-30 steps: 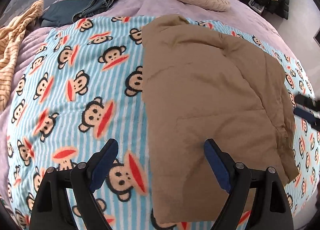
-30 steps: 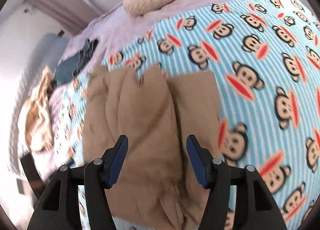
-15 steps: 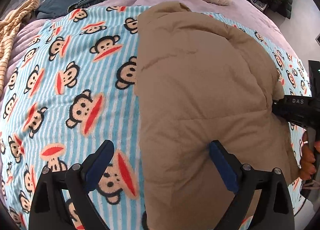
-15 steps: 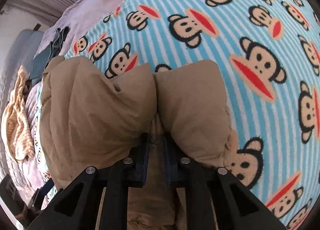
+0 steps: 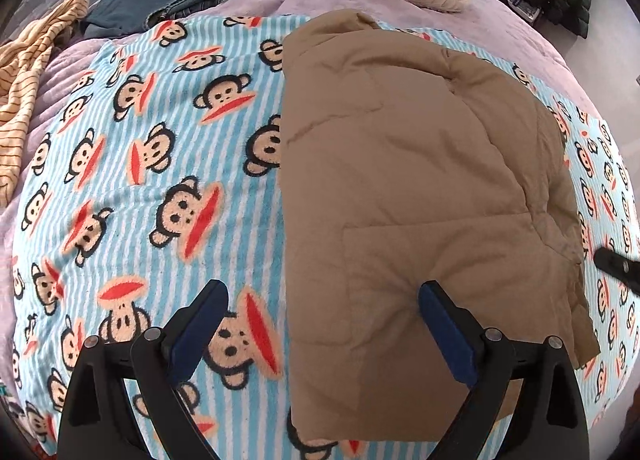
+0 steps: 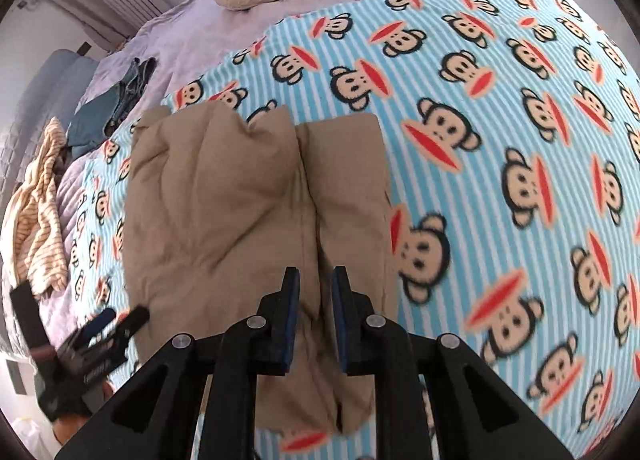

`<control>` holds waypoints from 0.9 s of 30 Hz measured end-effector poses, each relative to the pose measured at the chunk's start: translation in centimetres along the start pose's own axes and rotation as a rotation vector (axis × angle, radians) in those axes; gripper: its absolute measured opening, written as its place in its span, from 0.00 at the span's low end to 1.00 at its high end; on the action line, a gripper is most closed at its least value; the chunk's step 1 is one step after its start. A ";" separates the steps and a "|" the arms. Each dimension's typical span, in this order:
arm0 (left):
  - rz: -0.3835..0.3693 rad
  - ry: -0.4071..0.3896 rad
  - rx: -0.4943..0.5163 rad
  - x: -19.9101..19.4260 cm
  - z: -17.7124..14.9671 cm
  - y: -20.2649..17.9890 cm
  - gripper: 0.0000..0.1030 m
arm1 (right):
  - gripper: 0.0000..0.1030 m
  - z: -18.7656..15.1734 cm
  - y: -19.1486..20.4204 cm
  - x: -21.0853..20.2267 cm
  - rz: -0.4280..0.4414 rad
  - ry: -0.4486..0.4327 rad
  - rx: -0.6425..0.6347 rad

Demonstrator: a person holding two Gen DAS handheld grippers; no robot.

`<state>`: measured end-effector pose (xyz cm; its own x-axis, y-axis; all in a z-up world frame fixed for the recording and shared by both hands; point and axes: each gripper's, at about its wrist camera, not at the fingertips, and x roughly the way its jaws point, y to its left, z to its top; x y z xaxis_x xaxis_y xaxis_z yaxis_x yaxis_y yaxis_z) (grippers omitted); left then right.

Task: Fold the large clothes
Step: 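Open the right tool and withdraw both tools from the folded jacket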

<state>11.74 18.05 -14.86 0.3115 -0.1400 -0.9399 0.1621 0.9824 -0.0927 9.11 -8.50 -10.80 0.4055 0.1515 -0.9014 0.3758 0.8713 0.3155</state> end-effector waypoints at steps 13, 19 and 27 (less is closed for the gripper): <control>-0.005 0.010 0.029 -1.9 -1.4 -0.1 0.94 | 0.18 -4.7 -1.2 0.7 -0.022 0.087 0.052; -0.009 0.023 0.020 -2.7 -2.1 -0.1 0.94 | 0.18 -4.9 -0.6 -0.6 -0.018 0.078 0.021; 0.012 -0.048 0.021 -8.0 -3.5 -1.5 0.94 | 0.18 -5.2 1.0 -4.5 0.010 0.031 -0.051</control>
<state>5.71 18.15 -8.36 0.3582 -0.1344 -0.9239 0.1772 0.9814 -0.0741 3.30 -5.90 -7.96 0.3833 0.1742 -0.9071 0.3282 0.8923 0.3100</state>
